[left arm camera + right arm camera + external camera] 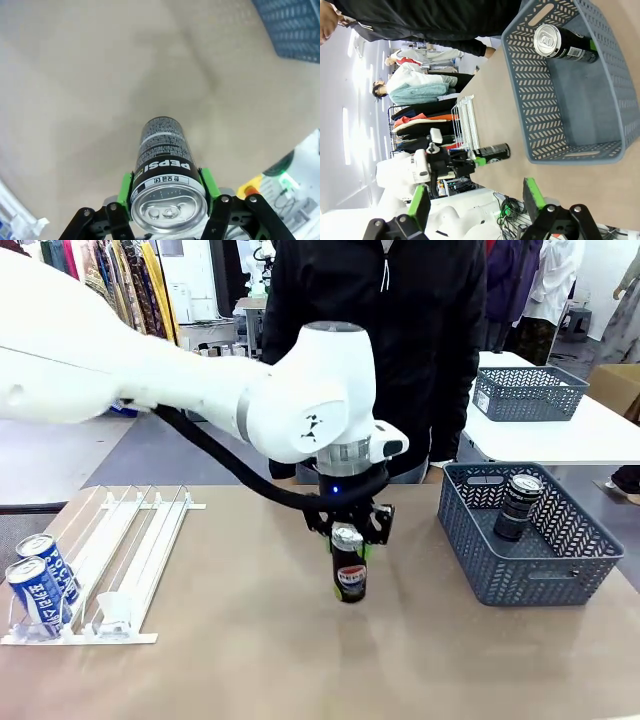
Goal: Retrieve and store the cans from the dispenser.
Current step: Pick up the last remaining can from one row of the Automatic Can Dispenser and place it in the middle of the table.
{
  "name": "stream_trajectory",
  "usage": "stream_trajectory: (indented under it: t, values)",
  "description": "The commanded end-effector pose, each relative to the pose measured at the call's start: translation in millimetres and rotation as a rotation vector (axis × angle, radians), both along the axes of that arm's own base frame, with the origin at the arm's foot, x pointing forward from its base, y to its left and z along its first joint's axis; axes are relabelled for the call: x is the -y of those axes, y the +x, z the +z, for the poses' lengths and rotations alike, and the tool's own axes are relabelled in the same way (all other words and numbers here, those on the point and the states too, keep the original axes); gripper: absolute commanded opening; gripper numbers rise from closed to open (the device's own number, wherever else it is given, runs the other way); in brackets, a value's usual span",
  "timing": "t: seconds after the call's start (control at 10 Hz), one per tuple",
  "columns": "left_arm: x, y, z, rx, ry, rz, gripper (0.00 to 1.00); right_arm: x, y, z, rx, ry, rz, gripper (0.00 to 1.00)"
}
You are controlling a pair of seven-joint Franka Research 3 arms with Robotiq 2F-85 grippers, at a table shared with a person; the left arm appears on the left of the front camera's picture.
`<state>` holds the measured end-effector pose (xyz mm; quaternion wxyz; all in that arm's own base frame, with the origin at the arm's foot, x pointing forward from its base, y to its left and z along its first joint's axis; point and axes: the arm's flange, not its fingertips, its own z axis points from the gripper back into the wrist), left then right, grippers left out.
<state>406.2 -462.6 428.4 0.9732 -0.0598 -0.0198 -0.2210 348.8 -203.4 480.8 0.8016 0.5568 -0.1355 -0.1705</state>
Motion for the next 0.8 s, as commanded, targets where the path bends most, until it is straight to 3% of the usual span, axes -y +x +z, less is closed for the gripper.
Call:
stream_trajectory:
  t: [0.0, 0.2, 0.4, 0.5, 0.7]
  values:
    - [-2.3, 1.4, 13.5, -0.090, -0.047, -0.017, 0.00, 0.8, -0.5, 2.3, 0.010, -0.002, 0.010, 1.00]
    - [2.8, -0.1, 2.0, -0.074, 0.060, -0.017, 0.00, 0.8, -0.5, 2.3, 0.010, -0.002, 0.010, 1.00]
    - [4.5, 2.1, 13.8, -0.050, 0.147, 0.018, 0.00, 0.8, -0.5, 2.3, 0.010, -0.002, 0.010, 1.00]
    - [1.6, -3.4, -10.6, -0.093, 0.057, -0.016, 0.00, 0.8, -0.5, 2.3, 0.010, -0.002, 0.010, 1.00]
    - [1.6, -3.4, -10.6, -0.093, 0.057, -0.016, 0.00, 0.8, -0.5, 2.3, 0.010, -0.002, 0.010, 1.00]
